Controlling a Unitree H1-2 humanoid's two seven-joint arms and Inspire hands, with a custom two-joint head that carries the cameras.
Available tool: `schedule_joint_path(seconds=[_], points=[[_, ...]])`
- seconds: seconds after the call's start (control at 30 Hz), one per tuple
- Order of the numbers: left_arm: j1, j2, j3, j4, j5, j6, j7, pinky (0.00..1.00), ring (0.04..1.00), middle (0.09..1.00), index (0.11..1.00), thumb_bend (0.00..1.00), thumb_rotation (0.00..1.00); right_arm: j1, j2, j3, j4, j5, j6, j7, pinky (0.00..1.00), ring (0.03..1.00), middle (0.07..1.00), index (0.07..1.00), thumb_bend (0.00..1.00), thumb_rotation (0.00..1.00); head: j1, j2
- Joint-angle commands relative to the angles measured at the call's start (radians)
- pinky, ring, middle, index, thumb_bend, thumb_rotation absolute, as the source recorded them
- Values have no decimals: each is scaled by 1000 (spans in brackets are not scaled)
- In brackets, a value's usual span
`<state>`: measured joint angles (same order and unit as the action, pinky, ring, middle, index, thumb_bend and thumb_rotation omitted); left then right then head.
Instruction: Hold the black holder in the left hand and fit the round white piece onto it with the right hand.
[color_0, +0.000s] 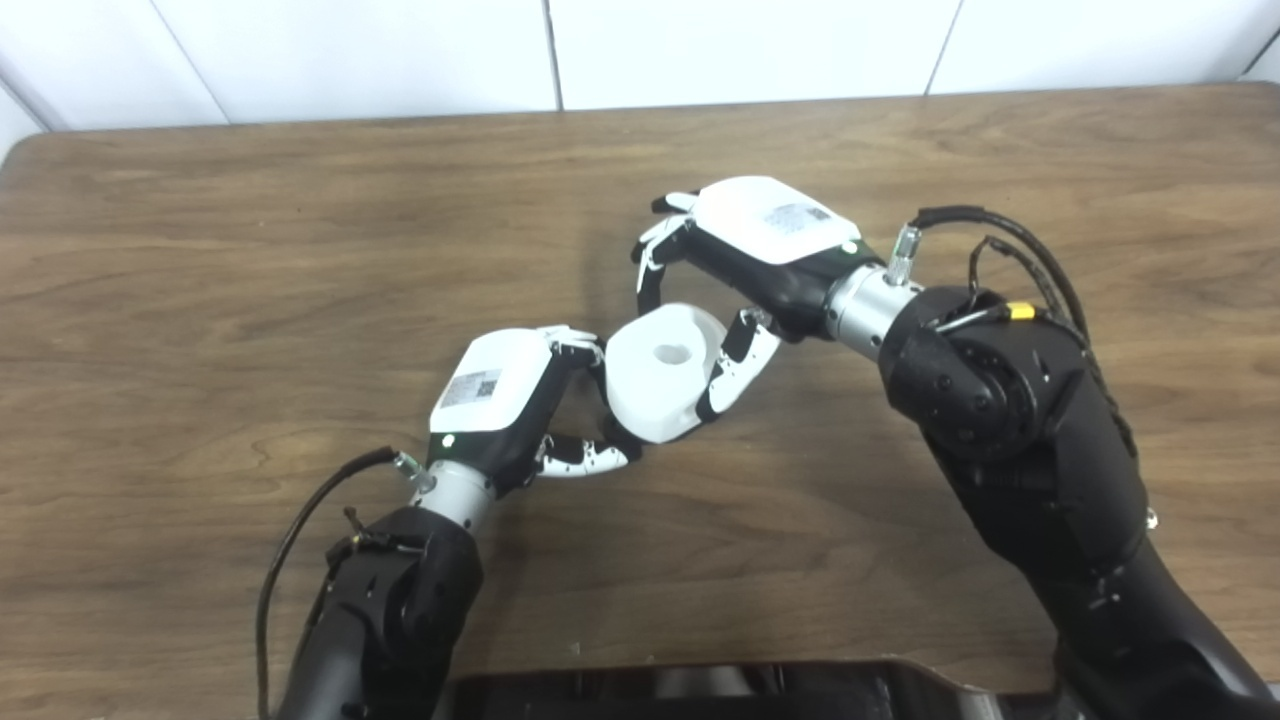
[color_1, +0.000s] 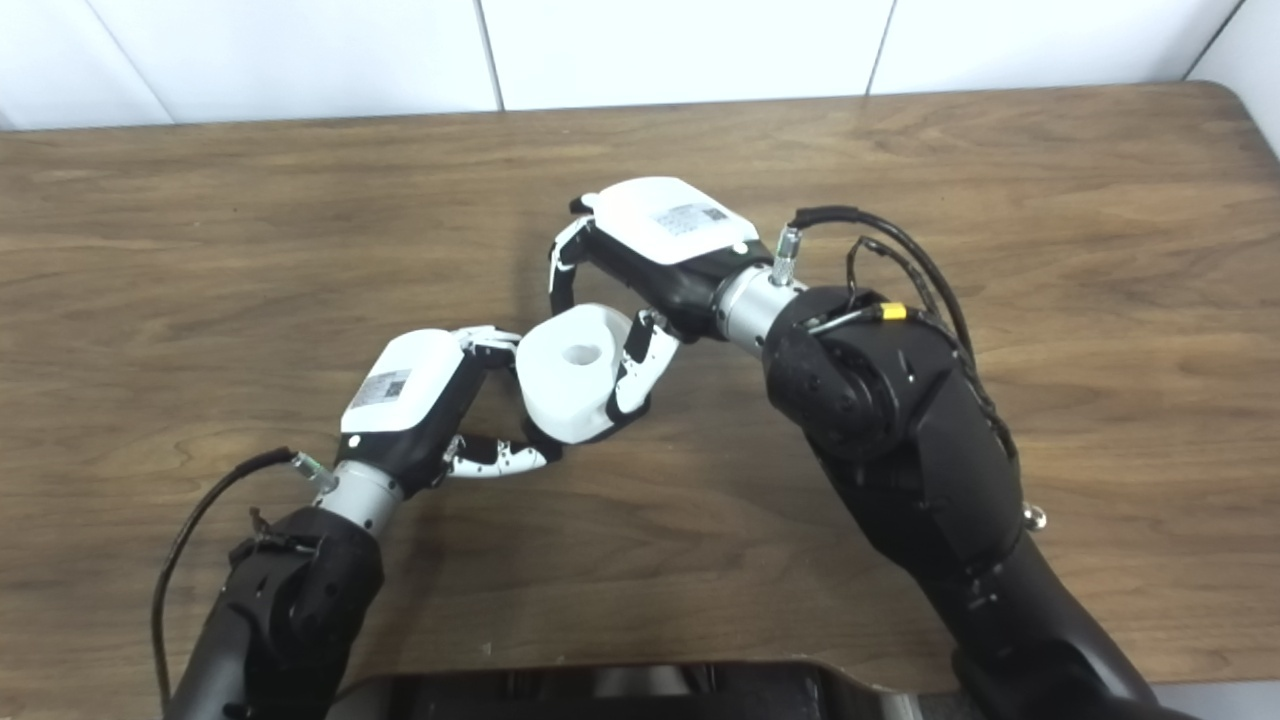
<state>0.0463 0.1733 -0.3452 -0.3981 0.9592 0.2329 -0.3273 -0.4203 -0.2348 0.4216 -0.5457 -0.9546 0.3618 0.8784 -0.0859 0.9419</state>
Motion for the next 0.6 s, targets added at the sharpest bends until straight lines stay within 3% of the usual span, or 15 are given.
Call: schedule_joint_path(seconds=[0.0, 0.57], points=[[4, -1, -6, -3, -2, 12, -26, 837, 854, 778, 485, 522, 54, -25, 4, -5, -8, -6, -34, -30, 976, 955, 818, 482, 525, 135, 0, 0], [-2, 0, -10, 0, 5, 14, -28, 840, 856, 778, 485, 522, 55, 19, 0, 5, 2, -14, -65, -59, 966, 955, 815, 484, 524, 133, 2, 0]])
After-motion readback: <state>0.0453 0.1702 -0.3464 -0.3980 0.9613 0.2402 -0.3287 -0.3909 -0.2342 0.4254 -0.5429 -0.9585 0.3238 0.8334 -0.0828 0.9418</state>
